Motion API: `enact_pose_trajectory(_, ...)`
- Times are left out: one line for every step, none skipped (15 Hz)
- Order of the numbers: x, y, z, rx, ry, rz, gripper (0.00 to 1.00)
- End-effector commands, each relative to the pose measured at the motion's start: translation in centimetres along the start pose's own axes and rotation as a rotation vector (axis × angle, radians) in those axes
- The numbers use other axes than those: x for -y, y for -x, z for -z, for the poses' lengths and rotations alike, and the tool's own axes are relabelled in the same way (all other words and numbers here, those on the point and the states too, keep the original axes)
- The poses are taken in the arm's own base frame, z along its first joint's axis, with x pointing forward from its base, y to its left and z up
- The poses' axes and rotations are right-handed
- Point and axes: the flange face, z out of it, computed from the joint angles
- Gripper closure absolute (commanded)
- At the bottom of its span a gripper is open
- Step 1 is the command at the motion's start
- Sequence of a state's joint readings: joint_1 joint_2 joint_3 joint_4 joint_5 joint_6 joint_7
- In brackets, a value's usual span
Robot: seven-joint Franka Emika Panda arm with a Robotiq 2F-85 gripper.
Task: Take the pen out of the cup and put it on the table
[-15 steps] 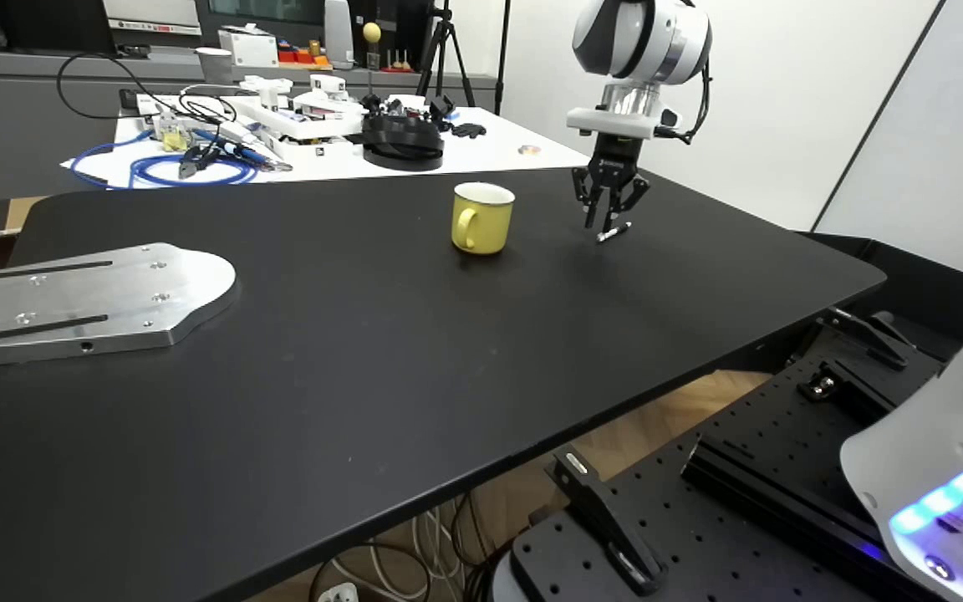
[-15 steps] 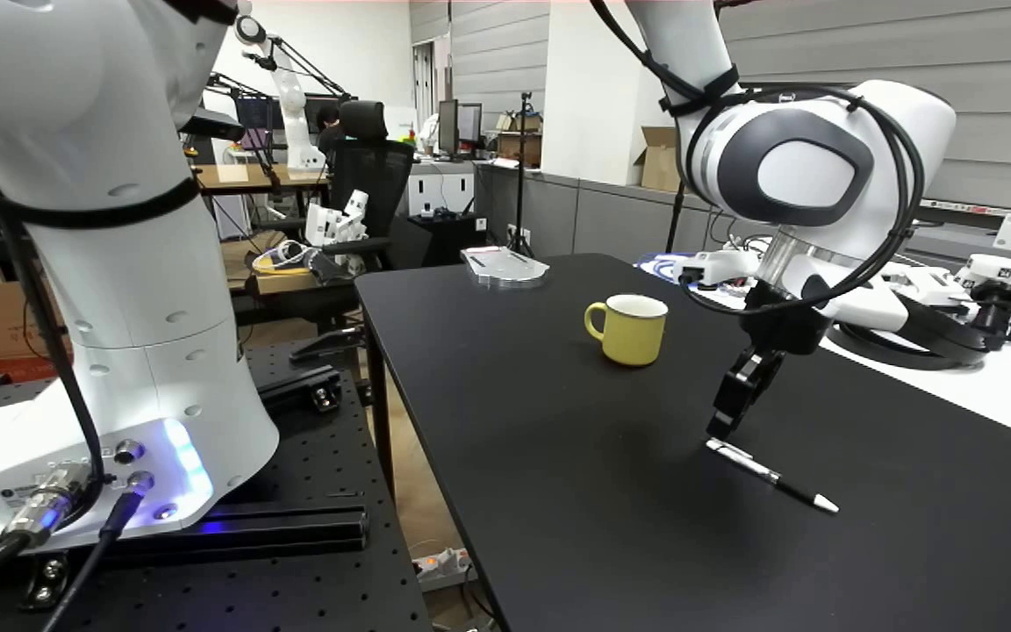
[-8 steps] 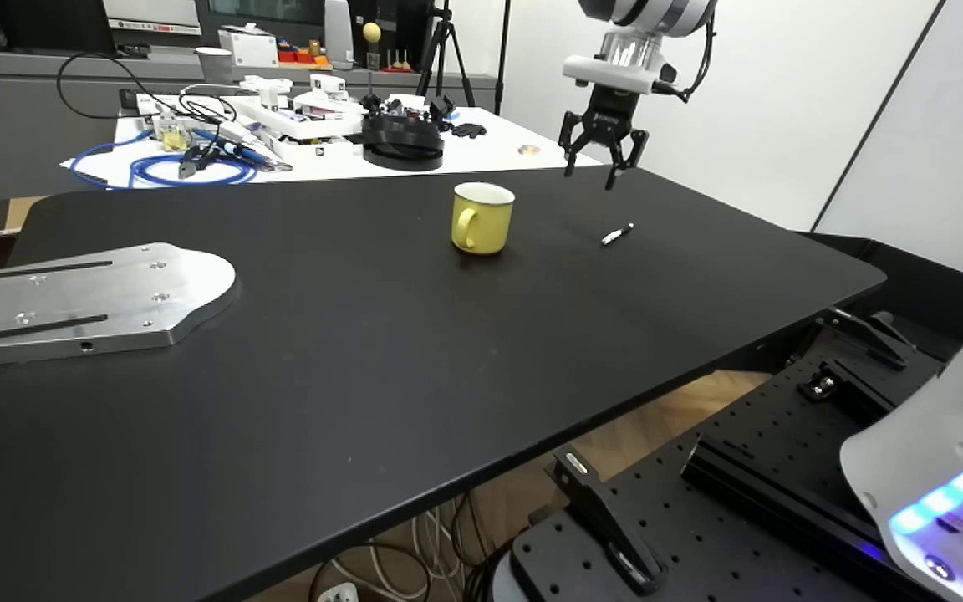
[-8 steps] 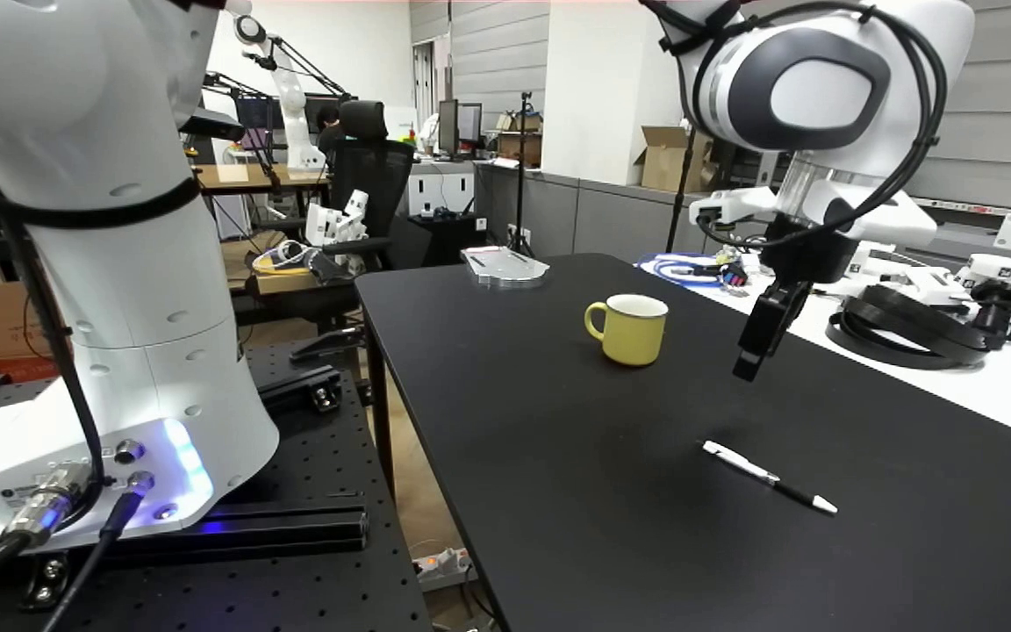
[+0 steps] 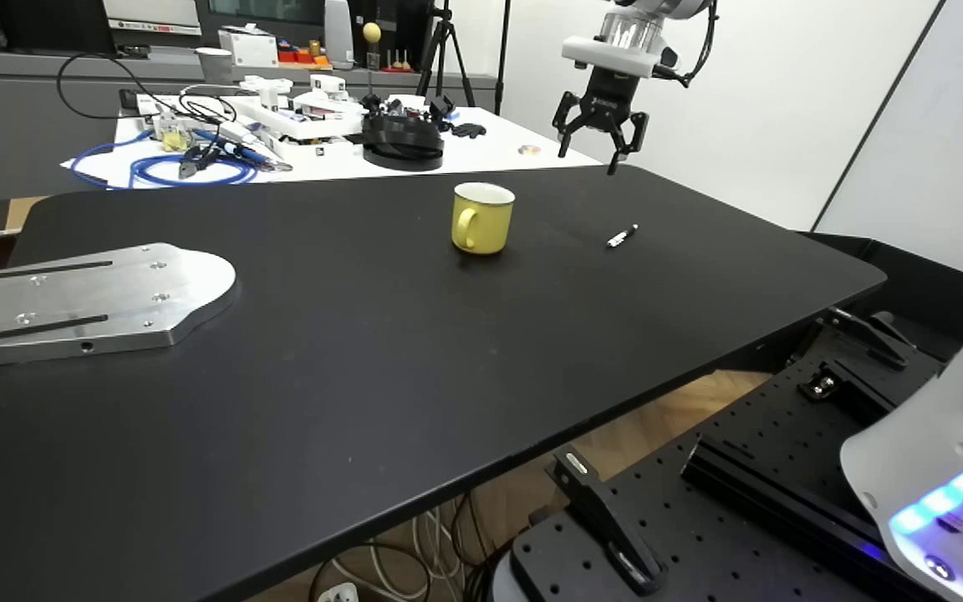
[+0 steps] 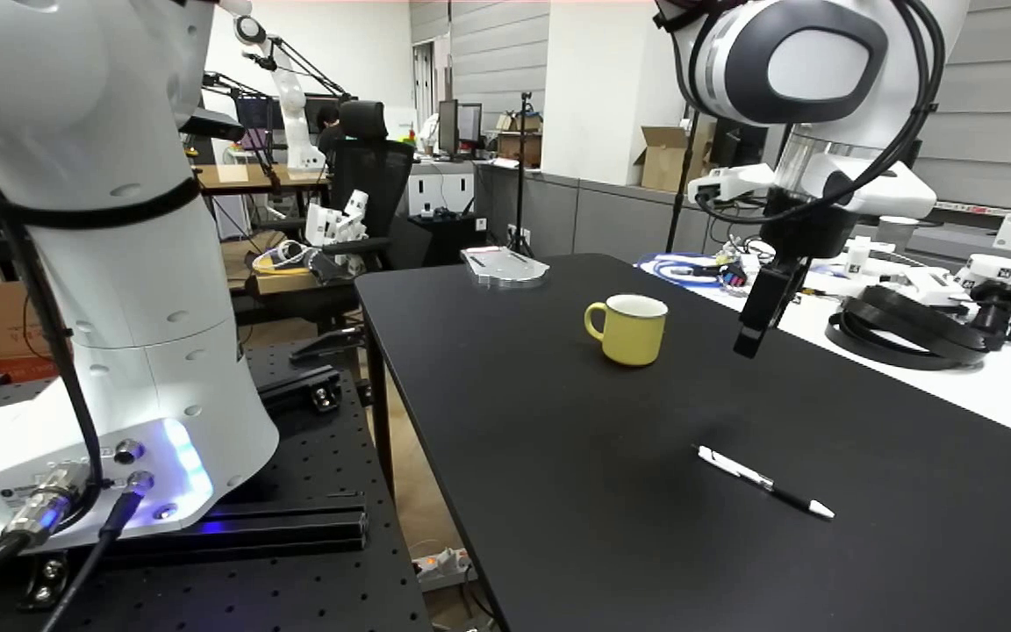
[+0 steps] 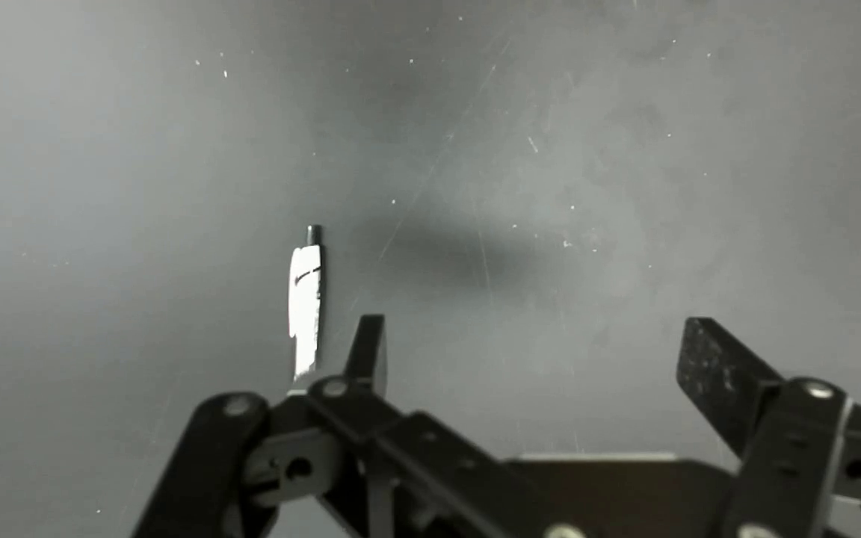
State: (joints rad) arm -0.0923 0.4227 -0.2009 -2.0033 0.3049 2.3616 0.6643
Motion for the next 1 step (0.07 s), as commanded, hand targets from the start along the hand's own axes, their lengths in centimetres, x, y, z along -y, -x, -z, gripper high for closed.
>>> enact_pose_trajectory(0.01, -0.03, -0.03, 0.001, 0.001, 0.0, 0.0)
